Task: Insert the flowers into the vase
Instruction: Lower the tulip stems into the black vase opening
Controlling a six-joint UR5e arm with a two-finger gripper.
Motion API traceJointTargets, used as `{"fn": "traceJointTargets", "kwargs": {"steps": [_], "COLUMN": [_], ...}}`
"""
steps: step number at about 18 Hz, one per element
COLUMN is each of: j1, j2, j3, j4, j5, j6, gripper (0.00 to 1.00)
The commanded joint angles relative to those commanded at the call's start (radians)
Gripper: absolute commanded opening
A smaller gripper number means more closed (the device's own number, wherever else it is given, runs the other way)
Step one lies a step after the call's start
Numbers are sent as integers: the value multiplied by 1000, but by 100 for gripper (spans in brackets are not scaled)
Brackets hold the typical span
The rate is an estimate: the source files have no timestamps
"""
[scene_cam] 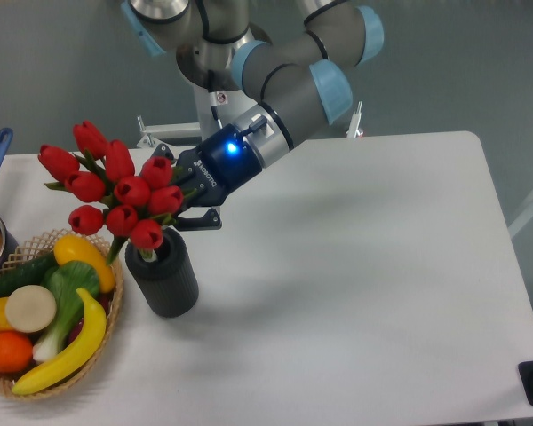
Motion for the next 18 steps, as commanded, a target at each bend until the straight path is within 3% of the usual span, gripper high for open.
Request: {"fn": "traceJointTargets", "kwargs": {"steps": [9, 18], "j1": [11, 21], "j2": [-20, -29], "j3": [-65, -124], "j4": [-2, -3], "j5": [40, 78], "j6": [75, 135], "gripper": [33, 45]}}
